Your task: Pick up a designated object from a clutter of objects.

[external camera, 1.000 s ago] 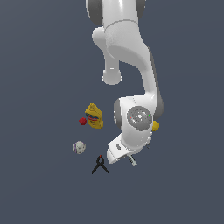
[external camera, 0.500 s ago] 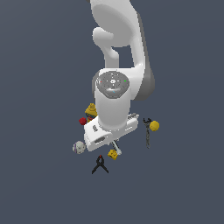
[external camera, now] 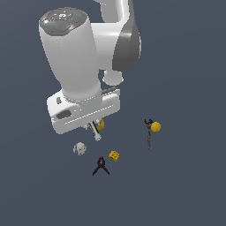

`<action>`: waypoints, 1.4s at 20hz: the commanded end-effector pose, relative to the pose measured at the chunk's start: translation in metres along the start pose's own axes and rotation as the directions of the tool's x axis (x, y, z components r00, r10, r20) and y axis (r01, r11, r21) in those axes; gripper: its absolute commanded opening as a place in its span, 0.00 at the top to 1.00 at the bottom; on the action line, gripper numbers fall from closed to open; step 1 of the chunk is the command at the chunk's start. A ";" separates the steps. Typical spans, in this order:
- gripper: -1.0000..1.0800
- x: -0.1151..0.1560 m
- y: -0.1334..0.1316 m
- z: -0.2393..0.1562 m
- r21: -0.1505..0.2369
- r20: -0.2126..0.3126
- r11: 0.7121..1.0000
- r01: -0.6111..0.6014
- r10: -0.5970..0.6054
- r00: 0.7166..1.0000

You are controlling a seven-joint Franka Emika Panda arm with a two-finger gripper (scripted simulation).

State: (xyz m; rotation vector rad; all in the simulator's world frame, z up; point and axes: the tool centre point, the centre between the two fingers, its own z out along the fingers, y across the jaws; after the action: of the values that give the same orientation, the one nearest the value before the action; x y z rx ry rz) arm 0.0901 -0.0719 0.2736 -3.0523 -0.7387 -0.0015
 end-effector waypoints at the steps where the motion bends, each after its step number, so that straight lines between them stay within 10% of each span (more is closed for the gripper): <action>1: 1.00 -0.012 0.014 -0.026 0.001 0.000 1.000 0.001 -0.001 1.000; 14: 1.00 -0.062 0.082 -0.139 0.000 0.000 1.000 0.000 0.000 1.000; 28: 1.00 -0.075 0.106 -0.175 -0.001 0.001 1.000 0.000 0.000 1.000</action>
State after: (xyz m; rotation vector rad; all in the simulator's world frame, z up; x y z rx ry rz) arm 0.0711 -0.2002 0.4470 -3.0536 -0.7380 -0.0003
